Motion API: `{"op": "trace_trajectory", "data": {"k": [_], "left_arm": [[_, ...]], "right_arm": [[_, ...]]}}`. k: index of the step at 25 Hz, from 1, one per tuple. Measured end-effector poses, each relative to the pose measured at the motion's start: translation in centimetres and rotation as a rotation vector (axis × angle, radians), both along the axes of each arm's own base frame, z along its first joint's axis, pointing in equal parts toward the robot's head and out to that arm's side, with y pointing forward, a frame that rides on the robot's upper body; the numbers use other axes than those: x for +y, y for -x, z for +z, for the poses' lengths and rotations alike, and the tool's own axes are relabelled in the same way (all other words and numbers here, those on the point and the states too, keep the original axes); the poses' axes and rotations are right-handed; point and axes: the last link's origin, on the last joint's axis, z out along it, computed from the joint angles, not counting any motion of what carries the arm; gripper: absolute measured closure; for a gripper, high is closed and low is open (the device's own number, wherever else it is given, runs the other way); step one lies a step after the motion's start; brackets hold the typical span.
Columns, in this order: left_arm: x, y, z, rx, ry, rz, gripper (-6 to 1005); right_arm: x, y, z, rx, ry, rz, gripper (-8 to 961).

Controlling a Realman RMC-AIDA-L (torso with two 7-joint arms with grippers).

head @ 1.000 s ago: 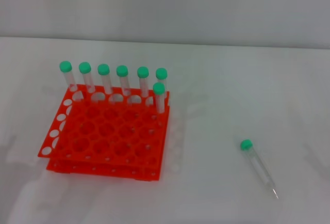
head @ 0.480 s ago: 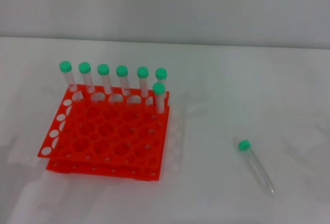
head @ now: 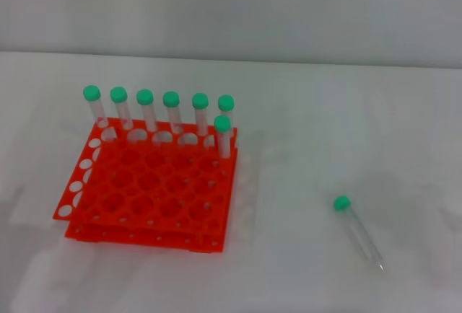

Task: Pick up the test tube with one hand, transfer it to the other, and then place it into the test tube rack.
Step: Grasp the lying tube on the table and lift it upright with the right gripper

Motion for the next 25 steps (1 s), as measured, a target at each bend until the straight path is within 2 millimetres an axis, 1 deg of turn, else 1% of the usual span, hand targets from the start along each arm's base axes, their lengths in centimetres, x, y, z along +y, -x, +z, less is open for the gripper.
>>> {"op": "trace_trajectory", "data": {"k": [3, 6, 8, 11, 13, 16, 18, 22, 25], "left_arm": [[0.0, 0.0, 0.1, 0.003, -0.005, 0.0, 119], [0.2, 0.1, 0.3, 0.008, -0.01, 0.003, 119], [0.3, 0.2, 0.4, 0.014, -0.009, 0.007, 119], [0.6, 0.3, 0.3, 0.016, -0.003, 0.015, 119], [0.8, 0.3, 0.3, 0.017, 0.001, 0.018, 120], [1.1, 0.2, 0.4, 0.025, -0.001, 0.011, 120], [1.2, 0.1, 0.5, 0.031, -0.002, 0.004, 120], [1.3, 0.0, 0.5, 0.033, 0.002, -0.002, 120], [1.1, 0.0, 0.5, 0.033, -0.001, -0.003, 120]], "right_arm": [[0.9, 2.7, -1.2, -0.13, 0.026, -0.025, 84], [1.4, 5.7, -3.3, -0.244, 0.053, -0.031, 84], [1.4, 7.5, -4.9, -0.309, 0.079, -0.022, 84], [1.0, 9.7, -7.6, -0.386, 0.132, -0.002, 83], [0.7, 10.8, -9.1, -0.42, 0.164, 0.011, 83], [0.2, 11.7, -10.6, -0.437, 0.204, 0.02, 84], [-0.1, 11.8, -11.4, -0.44, 0.227, 0.018, 89], [-0.2, 11.3, -12.6, -0.438, 0.258, -0.001, 108], [0.3, 10.8, -13.5, -0.439, 0.279, -0.018, 122]]}}
